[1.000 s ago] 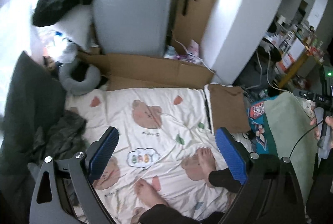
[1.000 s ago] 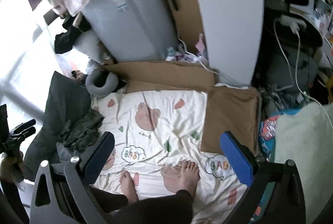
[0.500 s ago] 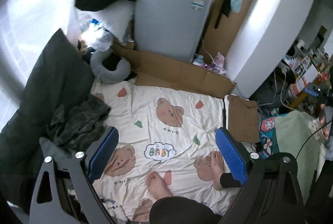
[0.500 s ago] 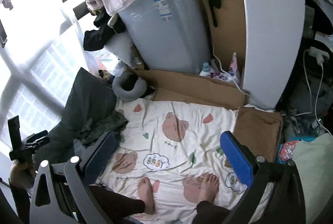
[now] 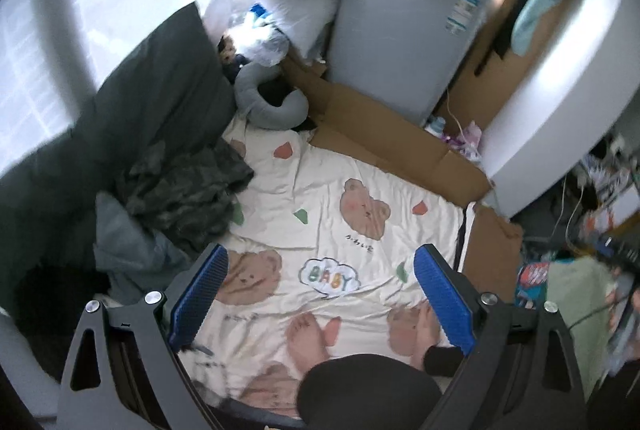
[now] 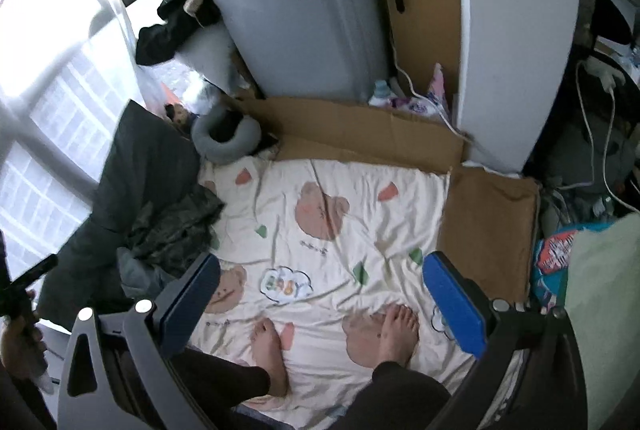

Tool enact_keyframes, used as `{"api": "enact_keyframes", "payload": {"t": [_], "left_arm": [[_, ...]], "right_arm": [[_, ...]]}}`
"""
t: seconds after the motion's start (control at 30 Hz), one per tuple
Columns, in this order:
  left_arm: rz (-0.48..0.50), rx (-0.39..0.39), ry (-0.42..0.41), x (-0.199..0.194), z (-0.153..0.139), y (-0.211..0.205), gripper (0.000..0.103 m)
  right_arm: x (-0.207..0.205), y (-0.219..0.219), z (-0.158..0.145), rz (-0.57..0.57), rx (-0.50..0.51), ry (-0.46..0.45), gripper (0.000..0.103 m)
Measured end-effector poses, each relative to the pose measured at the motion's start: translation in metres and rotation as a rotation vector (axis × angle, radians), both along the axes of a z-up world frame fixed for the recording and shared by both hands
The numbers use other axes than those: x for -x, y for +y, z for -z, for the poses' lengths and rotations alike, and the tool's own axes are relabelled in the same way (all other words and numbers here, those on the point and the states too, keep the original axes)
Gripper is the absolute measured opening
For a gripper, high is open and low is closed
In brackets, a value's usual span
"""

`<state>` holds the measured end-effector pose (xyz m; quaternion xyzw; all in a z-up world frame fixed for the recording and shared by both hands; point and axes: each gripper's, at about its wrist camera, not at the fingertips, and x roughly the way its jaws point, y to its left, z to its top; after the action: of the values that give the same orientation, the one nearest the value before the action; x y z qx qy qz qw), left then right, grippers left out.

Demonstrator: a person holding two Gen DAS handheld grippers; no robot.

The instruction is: Fold clothes

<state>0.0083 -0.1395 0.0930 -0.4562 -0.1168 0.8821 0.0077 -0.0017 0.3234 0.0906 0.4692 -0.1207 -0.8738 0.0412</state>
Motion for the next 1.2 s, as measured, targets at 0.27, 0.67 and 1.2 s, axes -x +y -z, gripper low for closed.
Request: {"api": "enact_keyframes", "payload": {"t": [0.27,0.67,1.2], "left_arm": [[-0.069,-0.041,-0.024,-0.008,0.039,0.013,0.094],[-0.068,-0.071,-0.021,0.0,0.082,0.063,0.094],[-0.05,-0.009,-0.052,-0.007,0.106,0.099,0.094]], "right_arm": [[-0.01,-0.02,0.042,0.014,-0.034,-0.041,0.102],[-0.025,-0.038,0.068,-0.011,-0.034,-0.037,0.102],[-0.042,-0.052,0.098,-0.02,-0.073,-0.078,0.102]]}}
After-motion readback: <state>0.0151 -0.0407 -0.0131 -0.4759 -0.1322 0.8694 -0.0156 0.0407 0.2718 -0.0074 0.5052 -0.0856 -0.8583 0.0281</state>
